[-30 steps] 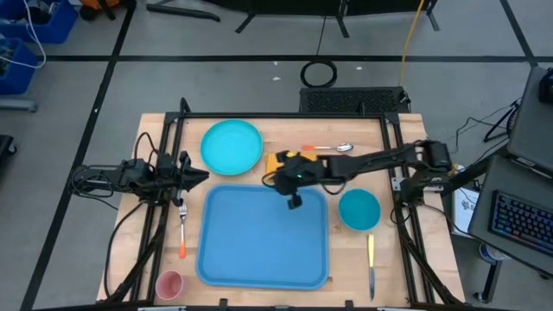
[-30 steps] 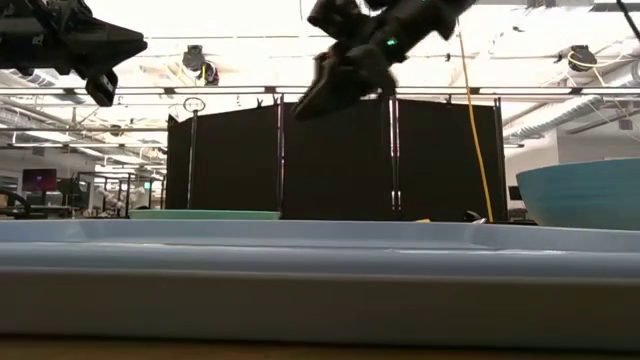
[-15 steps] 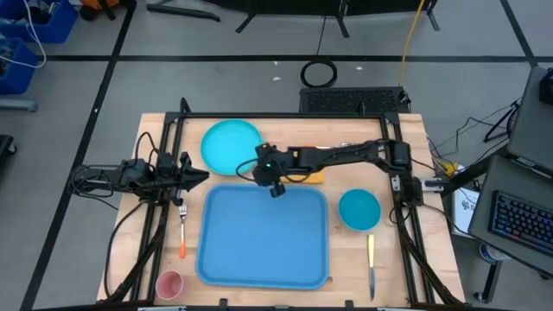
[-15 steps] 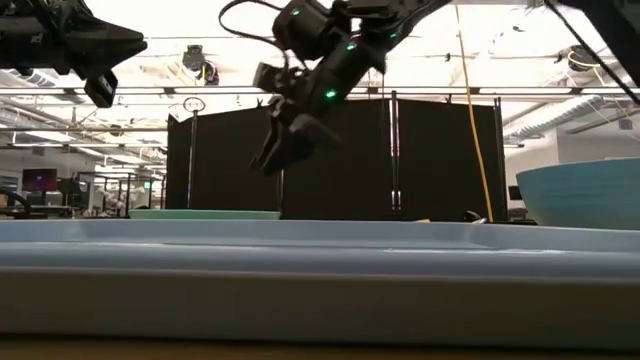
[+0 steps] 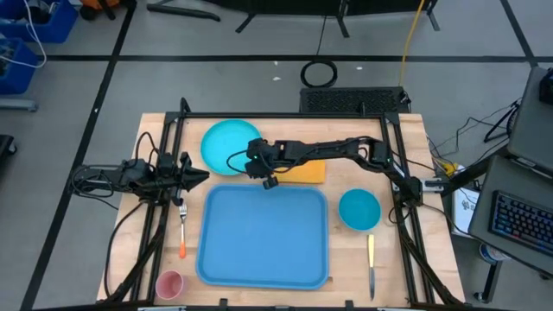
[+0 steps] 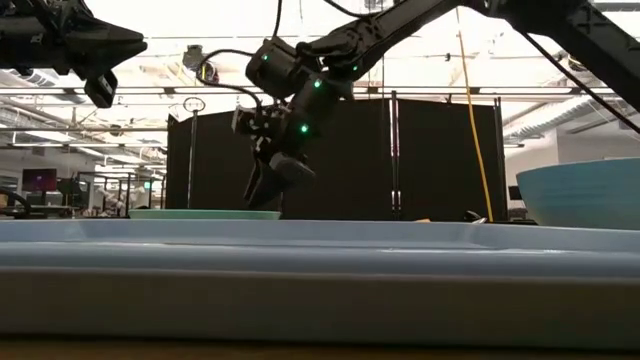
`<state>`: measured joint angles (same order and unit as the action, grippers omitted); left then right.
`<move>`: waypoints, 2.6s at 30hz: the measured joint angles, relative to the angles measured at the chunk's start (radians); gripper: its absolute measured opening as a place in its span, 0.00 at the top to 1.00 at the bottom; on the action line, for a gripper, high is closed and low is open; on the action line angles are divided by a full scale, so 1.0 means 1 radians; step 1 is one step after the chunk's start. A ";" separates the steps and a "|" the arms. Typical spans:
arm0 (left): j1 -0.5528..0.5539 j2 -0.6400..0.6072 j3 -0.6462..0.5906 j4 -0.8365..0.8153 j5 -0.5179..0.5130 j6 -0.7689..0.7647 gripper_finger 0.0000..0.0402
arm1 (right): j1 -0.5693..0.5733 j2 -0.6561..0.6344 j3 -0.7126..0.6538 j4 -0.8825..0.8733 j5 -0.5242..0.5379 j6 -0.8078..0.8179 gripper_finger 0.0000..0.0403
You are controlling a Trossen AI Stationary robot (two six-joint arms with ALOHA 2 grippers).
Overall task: Set up tray
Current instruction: Put the blue plate on the blue serving tray
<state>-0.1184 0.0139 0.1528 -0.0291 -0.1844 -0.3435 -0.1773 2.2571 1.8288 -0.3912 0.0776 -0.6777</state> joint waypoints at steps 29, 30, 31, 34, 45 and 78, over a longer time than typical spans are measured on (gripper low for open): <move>0.000 0.000 0.000 0.000 -0.019 0.008 0.87 | -0.068 0.036 0.005 0.014 -0.029 0.035 0.67; 0.000 0.000 0.000 0.000 -0.019 0.008 0.87 | -0.070 0.037 0.004 0.013 -0.029 0.037 0.67; 0.000 0.000 0.000 0.000 -0.021 0.008 0.87 | -0.072 0.037 0.004 0.017 -0.029 0.037 0.67; 0.000 0.000 0.000 -0.002 -0.027 0.008 0.87 | -0.078 0.037 0.004 0.035 -0.033 0.040 0.67; 0.000 0.000 0.000 -0.003 -0.027 0.008 0.87 | -0.099 0.068 0.004 0.045 -0.081 0.073 0.72; 0.000 0.000 0.000 -0.026 -0.035 0.034 0.87 | -0.019 0.025 0.003 0.025 0.159 -0.016 1.00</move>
<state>-0.1184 0.0143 0.1528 -0.0551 -0.2192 -0.3092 -0.1961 2.2825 1.8317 -0.3664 0.2367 -0.6932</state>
